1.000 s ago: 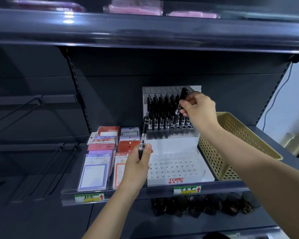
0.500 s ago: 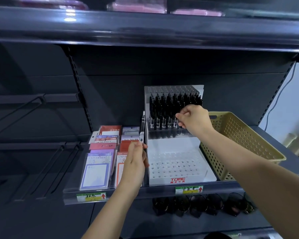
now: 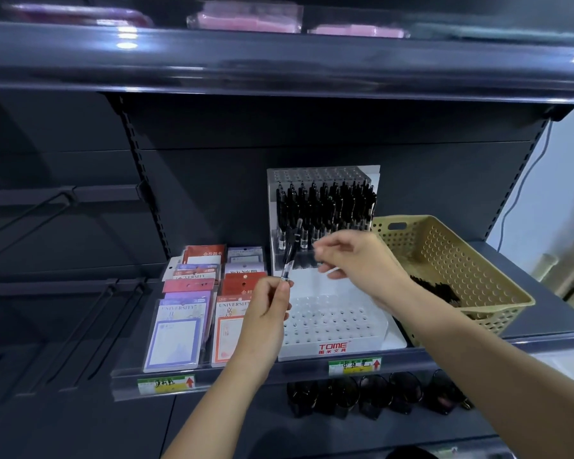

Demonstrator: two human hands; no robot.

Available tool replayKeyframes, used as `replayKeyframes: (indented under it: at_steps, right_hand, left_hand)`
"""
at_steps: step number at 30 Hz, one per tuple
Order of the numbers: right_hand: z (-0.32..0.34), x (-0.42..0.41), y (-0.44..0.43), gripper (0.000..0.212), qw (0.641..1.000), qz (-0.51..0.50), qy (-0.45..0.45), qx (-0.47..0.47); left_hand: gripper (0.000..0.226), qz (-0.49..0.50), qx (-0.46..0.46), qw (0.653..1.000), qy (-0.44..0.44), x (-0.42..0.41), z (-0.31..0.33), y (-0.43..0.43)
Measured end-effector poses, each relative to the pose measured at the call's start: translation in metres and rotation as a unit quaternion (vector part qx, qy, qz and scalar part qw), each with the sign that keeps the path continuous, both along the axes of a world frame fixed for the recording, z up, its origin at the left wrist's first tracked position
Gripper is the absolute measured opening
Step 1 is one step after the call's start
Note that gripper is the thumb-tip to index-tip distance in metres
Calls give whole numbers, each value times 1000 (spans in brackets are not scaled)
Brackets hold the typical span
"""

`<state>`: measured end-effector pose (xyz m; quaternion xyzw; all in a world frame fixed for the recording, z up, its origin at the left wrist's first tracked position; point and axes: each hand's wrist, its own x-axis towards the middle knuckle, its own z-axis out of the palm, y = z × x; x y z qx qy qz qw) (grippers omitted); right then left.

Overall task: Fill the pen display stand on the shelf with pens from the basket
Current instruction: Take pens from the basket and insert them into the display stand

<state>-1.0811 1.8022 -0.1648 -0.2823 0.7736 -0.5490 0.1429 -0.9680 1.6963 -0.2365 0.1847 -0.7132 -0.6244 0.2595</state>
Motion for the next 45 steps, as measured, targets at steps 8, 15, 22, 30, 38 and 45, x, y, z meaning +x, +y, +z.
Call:
replayKeyframes:
  at_steps: [8, 15, 22, 30, 38, 45]
  right_hand:
    - [-2, 17, 4, 6, 997, 17, -55, -54]
    - [-7, 14, 7, 6, 995, -15, -74, -64]
    - [10, -2, 15, 7, 998, -43, -25, -41]
    - [46, -38, 15, 10, 978, -170, 107, -57]
    - [40, -49, 0, 13, 959, -167, 225, 44]
    - [25, -55, -4, 16, 963, -159, 201, 86]
  left_hand:
    - [11, -2, -35, 999, 7, -8, 7, 11]
    - [21, 43, -104, 994, 3, -19, 7, 14]
    - [29, 52, -161, 986, -3, -23, 12, 10]
    - [24, 70, -164, 984, -7, -14, 19, -7]
    - [18, 77, -170, 982, -23, -1, 24, -20]
    - [18, 90, -181, 979, -25, 1, 26, -27]
